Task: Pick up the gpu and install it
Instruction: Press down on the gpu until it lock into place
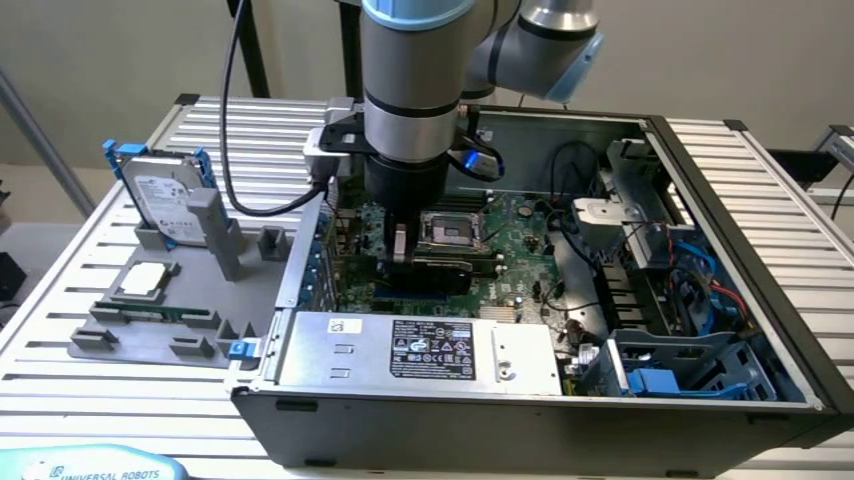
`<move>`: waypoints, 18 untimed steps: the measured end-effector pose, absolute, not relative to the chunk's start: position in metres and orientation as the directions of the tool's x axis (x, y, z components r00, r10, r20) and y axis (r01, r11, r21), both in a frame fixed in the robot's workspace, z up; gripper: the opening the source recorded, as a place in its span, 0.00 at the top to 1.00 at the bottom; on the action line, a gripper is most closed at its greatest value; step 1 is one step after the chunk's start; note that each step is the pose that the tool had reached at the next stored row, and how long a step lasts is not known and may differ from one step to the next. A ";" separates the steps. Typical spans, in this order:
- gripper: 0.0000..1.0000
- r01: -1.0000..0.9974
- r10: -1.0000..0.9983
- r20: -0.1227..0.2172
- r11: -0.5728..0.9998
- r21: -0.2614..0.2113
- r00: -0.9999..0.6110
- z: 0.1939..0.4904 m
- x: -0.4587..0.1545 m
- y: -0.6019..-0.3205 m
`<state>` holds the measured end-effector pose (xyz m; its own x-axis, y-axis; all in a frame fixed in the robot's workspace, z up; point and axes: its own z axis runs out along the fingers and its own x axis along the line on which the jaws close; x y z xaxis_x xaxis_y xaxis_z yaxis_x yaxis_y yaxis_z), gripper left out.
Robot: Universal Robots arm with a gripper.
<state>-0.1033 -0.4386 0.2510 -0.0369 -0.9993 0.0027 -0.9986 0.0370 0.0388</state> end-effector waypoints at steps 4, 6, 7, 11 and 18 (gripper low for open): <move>0.73 -0.999 -0.999 0.004 0.037 0.039 -0.037 0.250 -0.103 -0.439; 0.73 -0.999 -0.999 0.004 0.037 0.039 -0.037 0.250 -0.103 -0.439; 0.73 -0.999 -0.999 0.004 0.037 0.039 -0.037 0.250 -0.103 -0.439; 0.73 -0.999 -0.999 0.006 0.037 0.039 -0.037 0.249 -0.103 -0.439; 0.73 -0.999 -0.999 0.007 0.037 0.039 -0.037 0.249 -0.103 -0.438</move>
